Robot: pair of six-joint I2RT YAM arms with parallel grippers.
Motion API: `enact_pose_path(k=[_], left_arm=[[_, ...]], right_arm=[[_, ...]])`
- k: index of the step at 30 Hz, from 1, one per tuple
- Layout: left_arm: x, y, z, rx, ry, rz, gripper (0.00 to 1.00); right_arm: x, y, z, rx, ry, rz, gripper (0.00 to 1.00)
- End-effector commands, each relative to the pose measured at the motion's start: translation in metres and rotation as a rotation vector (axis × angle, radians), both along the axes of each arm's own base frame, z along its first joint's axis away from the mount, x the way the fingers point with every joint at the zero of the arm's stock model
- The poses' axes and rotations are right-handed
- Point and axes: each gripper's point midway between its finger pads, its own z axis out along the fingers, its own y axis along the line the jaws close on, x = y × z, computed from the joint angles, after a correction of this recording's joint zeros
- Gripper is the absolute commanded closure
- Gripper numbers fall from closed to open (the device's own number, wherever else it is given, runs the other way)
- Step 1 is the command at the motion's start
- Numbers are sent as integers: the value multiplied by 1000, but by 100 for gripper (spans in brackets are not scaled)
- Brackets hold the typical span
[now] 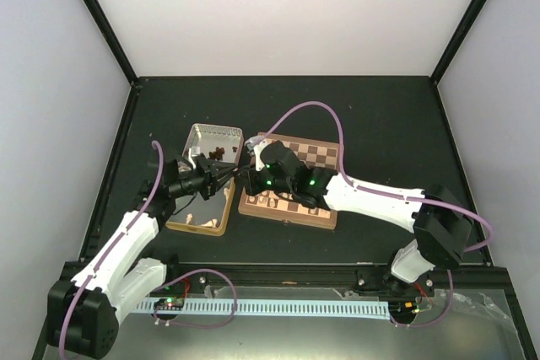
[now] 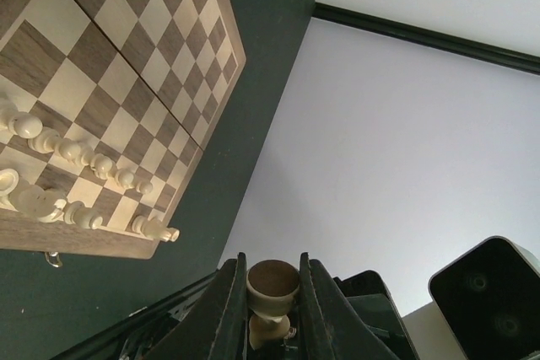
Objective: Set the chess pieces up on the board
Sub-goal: Place the chess piece on the chessboard.
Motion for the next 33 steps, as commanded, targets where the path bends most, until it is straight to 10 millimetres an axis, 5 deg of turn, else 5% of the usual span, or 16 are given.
enact_pose_path(k=[1,5,9,19,24,33], left_arm=[[-7,-2,12,5,-34,-15,84],[-4,14,14,160,-113,45,62],[3,28,16,295,-236,79,43],[12,63,55,807,-578,2,35],[9,64,77,890,-747,-32,32],[11,62,77,939,-828,-75,32]], right_arm=[[7,0,17,22,-33,-39,99],[3,-16,23,-14,-9,-61,99],[0,-45,6,-110,77,-82,99],[-10,-147,-61,-475,299,-149,99],[-11,-181,-81,-650,345,-202,99],[-8,-186,-100,-771,401,-183,99]])
